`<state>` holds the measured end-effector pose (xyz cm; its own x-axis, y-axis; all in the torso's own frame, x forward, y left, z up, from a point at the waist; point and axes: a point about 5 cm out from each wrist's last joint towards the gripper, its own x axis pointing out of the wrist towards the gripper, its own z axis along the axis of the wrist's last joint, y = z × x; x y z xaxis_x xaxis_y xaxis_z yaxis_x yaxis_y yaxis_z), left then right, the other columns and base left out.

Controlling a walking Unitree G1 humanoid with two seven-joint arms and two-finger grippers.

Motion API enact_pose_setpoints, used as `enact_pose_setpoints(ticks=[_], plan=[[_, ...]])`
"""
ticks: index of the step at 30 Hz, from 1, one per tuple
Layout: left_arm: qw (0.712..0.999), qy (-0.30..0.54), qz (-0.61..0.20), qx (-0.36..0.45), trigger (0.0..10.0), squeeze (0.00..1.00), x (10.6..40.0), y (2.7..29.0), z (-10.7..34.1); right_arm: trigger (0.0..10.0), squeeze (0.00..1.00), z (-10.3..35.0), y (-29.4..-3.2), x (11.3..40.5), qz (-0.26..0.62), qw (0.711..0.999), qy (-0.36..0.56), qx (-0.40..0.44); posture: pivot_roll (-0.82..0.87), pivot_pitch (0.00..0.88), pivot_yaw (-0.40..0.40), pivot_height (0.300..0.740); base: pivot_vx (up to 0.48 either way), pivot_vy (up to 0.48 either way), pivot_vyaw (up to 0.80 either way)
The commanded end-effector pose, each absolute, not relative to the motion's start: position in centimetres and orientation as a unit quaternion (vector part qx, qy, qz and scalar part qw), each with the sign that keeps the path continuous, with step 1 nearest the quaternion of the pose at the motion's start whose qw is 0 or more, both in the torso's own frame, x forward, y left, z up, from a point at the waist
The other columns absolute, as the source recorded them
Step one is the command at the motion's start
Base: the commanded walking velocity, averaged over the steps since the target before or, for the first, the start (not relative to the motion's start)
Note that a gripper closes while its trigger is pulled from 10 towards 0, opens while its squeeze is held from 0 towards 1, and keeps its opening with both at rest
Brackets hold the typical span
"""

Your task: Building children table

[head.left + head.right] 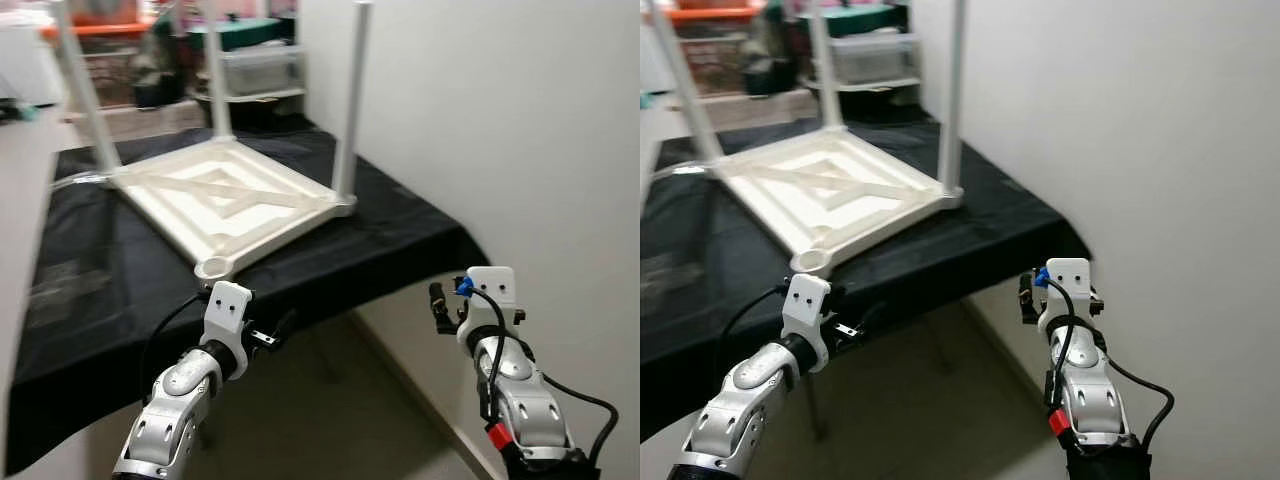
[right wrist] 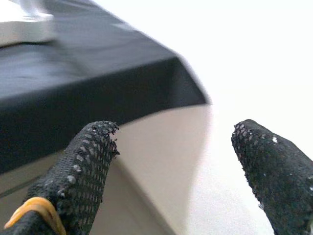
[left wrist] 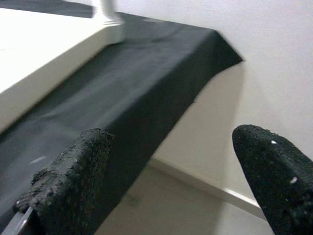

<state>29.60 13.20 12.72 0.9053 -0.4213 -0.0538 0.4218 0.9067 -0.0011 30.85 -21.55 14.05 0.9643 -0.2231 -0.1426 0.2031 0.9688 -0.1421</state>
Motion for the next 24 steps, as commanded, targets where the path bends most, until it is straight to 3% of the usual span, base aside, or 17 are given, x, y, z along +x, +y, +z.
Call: enact_pose_setpoints(ticks=[1,24], plan=[[0.976,0.029,-0.217,0.017,10.0,0.0,29.64,13.32,12.58,10.0,0.0,13.95,-21.28,30.86,-0.104,0.989,0.082,-0.061,0.03,0.0,-0.052,0.74,0.0,0.0,-0.8],[0.975,0.025,-0.221,0.027,10.0,0.0,29.56,13.37,12.54,10.0,0.0,14.27,-21.41,30.68,-0.116,0.988,0.069,-0.075,0.03,0.0,-0.053,0.74,0.0,0.0,-0.8]])
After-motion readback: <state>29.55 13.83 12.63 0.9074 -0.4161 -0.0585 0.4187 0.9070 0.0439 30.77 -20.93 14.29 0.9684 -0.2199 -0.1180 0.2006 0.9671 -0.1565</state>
